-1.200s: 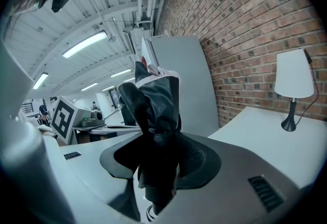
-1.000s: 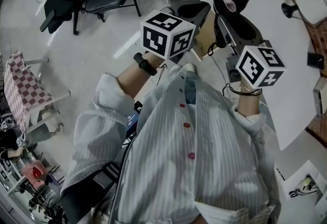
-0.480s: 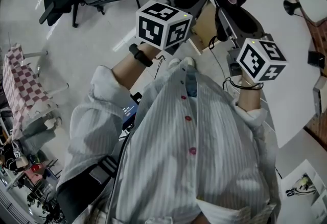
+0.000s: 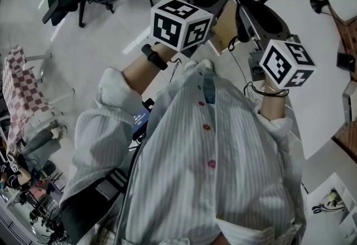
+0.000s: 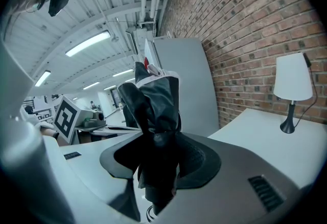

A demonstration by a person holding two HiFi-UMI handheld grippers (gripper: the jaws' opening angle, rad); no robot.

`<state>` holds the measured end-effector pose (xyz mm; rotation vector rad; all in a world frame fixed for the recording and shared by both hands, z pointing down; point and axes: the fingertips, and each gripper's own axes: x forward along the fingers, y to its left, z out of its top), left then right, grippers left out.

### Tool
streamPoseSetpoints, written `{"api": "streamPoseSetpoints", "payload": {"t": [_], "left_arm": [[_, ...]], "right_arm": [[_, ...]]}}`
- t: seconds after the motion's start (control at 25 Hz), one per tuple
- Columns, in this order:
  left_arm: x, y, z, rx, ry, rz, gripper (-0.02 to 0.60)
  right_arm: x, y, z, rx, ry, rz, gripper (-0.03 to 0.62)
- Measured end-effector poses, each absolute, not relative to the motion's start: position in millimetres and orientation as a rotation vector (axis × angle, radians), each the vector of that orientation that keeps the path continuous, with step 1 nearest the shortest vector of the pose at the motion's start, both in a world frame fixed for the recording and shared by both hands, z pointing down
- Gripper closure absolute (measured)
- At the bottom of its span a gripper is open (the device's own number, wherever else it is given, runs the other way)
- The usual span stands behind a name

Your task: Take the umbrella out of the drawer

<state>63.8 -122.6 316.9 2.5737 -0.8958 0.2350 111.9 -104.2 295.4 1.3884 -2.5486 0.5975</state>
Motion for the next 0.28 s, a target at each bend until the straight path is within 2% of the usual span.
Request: {"api": "streamPoseSetpoints", "payload": {"t": [0.28], "left_arm": [[67.7,-118.0,318.9,2.585,-0.877,0.252,0.572]], "right_arm": [[115.7,-98.1,297.5,1.401,-2.53,0.597,0.391]]}}
